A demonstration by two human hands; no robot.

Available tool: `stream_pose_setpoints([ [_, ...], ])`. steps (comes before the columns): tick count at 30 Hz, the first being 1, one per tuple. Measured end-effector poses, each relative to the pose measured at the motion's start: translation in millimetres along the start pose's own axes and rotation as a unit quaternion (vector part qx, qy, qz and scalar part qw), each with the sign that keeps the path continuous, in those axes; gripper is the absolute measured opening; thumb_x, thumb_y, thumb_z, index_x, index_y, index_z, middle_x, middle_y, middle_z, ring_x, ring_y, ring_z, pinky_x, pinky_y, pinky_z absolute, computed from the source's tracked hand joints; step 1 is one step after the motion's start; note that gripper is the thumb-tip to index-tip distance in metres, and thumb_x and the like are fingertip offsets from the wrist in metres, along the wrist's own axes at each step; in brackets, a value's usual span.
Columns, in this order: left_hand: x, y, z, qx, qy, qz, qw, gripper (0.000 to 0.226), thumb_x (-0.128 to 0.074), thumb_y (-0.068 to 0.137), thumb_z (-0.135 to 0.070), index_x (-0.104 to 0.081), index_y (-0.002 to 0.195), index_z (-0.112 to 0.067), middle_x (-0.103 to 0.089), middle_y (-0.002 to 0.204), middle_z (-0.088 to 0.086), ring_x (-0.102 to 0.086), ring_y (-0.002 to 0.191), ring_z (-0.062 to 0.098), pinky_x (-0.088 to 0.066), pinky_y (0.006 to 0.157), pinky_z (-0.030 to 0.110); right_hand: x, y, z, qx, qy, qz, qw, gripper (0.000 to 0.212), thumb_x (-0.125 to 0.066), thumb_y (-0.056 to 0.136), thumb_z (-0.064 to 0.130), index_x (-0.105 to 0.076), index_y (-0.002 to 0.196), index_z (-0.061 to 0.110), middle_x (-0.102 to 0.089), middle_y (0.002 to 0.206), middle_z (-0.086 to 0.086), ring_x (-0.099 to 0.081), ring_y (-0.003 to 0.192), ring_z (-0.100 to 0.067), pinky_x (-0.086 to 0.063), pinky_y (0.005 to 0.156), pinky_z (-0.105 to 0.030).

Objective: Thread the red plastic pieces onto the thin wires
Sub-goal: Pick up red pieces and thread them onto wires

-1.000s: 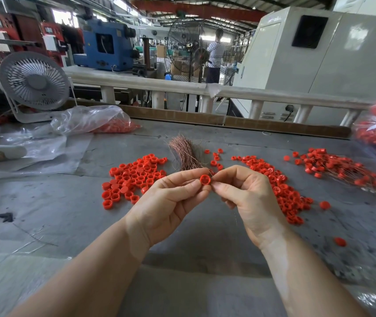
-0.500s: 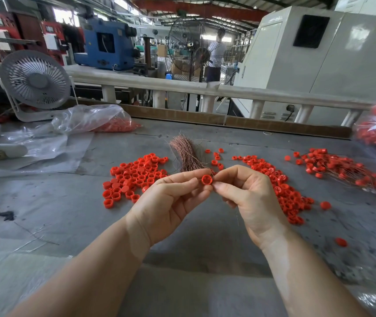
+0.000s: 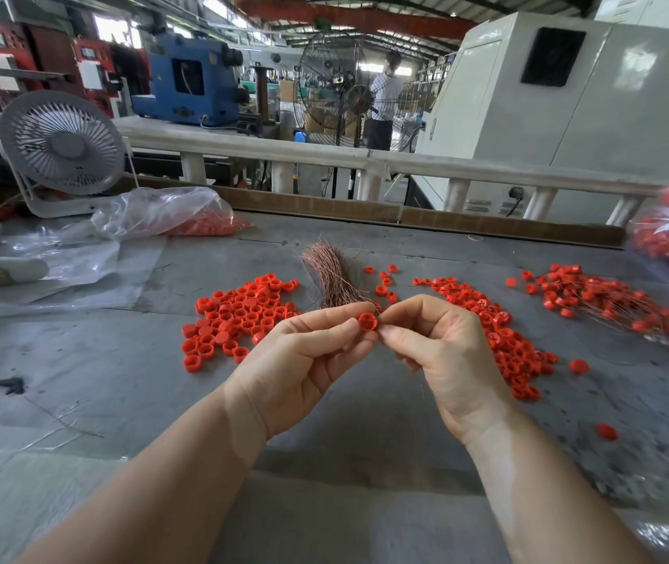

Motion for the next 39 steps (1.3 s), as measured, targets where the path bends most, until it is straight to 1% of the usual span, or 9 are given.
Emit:
stream_pose_setpoints([
  [5, -0.9, 0.4, 0.1, -0.002, -0.003, 0.002, 1.000, 0.023, -0.057, 0.065, 0.002, -0.075, 0.078, -0.003, -0.072, 0.077, 0.012, -0.070, 0.069, 0.013, -0.056, 0.060, 0.017, 0.5, -1.0, 1.2, 0.003, 0.004, 0.001, 1.000, 0.021, -0.063, 0.078, -0.009, -0.065, 0.069, 0.010, -0.062, 0.055, 0.006, -0.051, 0.049, 0.002, -0.038, 0.049, -0.008],
  [11, -0.4, -0.1, 0.1, -0.001, -0.007, 0.010, 1.000, 0.025, -0.057, 0.065, 0.003, -0.075, 0.082, -0.001, -0.072, 0.083, 0.014, -0.071, 0.073, 0.015, -0.056, 0.062, 0.018, -0.6, -0.3, 1.0, 0.002, 0.011, 0.002, 1.000, 0.020, -0.063, 0.078, -0.010, -0.065, 0.070, 0.008, -0.062, 0.056, 0.006, -0.052, 0.050, 0.002, -0.038, 0.050, -0.008],
  [20, -0.2, 0.4, -0.8, -0.008, -0.001, 0.001, 1.000, 0.024, -0.057, 0.064, 0.003, -0.075, 0.079, -0.002, -0.072, 0.080, 0.013, -0.071, 0.072, 0.014, -0.056, 0.060, 0.017, -0.8, 0.3, 0.8, 0.007, 0.013, 0.004, 1.000, 0.023, -0.063, 0.077, -0.009, -0.065, 0.068, 0.012, -0.061, 0.055, 0.006, -0.050, 0.048, 0.002, -0.037, 0.049, -0.008],
  [26, -1.9, 0.5, -1.3, -0.010, -0.003, 0.010, 1.000, 0.025, -0.057, 0.066, 0.002, -0.075, 0.083, -0.002, -0.072, 0.082, 0.013, -0.070, 0.074, 0.014, -0.055, 0.062, 0.017, -0.1, 1.0, 0.5, 0.006, 0.019, 0.000, 1.000, 0.023, -0.063, 0.078, -0.010, -0.065, 0.068, 0.011, -0.061, 0.055, 0.006, -0.050, 0.048, 0.002, -0.037, 0.048, -0.007],
  [39, -0.9, 0.3, -1.5, -0.011, -0.003, 0.007, 1.000, 0.026, -0.056, 0.064, 0.004, -0.074, 0.083, 0.000, -0.072, 0.082, 0.014, -0.071, 0.074, 0.015, -0.056, 0.062, 0.017, -0.7, 0.3, 0.1, 0.001, 0.018, 0.004, 1.000, 0.022, -0.063, 0.078, -0.009, -0.065, 0.069, 0.010, -0.061, 0.054, 0.007, -0.050, 0.048, 0.002, -0.037, 0.048, -0.008],
])
Point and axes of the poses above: each hand's wrist, its own y-axis towards the middle knuckle, its own x-axis out of the back of the hand, z = x × y, the point moved 9 cm from there along y, towards the middle knuckle
